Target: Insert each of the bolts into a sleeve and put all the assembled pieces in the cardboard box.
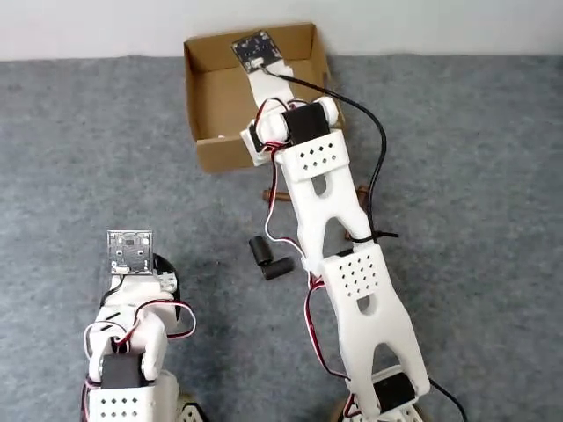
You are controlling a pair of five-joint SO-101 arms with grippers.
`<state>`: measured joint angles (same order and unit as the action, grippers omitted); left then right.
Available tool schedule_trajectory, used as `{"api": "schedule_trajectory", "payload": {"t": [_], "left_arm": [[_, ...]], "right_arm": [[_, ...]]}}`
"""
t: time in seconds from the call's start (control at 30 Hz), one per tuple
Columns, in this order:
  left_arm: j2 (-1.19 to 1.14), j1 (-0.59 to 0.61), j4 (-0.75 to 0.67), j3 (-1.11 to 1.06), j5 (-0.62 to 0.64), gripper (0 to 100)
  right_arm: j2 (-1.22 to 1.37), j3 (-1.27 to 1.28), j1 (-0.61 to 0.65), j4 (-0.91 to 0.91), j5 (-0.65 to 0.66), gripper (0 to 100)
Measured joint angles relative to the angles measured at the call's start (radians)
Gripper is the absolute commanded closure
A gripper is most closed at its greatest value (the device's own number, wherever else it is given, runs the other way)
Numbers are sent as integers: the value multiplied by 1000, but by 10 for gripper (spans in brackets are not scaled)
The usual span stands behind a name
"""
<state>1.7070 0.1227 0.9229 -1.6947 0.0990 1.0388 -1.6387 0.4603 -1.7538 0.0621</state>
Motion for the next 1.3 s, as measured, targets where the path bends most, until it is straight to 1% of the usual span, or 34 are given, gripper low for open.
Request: {"api": "schedule_trajectory", "payload": {"t": [0.1, 0.17, 0.4, 0.53, 0.7, 0.83, 1.3], "left_arm": [[0, 0, 0, 0, 0, 995], [0, 0, 0, 0, 0, 995], [0, 8, 0, 0, 0, 995], [0, 8, 0, 0, 0, 995], [0, 8, 0, 0, 0, 995], [0, 8, 0, 0, 0, 995], [0, 8, 0, 0, 0, 995]], "right_arm": [[-60, 81, 21, 0, -34, 858], [-126, 187, 40, 0, -64, 858], [-390, 726, 100, 0, -164, 856], [-420, 922, 140, 0, -181, 855], [-414, 961, 169, 0, -183, 855], [-350, 967, 189, 3, -186, 857], [-178, 967, 198, 133, -186, 859]]}}
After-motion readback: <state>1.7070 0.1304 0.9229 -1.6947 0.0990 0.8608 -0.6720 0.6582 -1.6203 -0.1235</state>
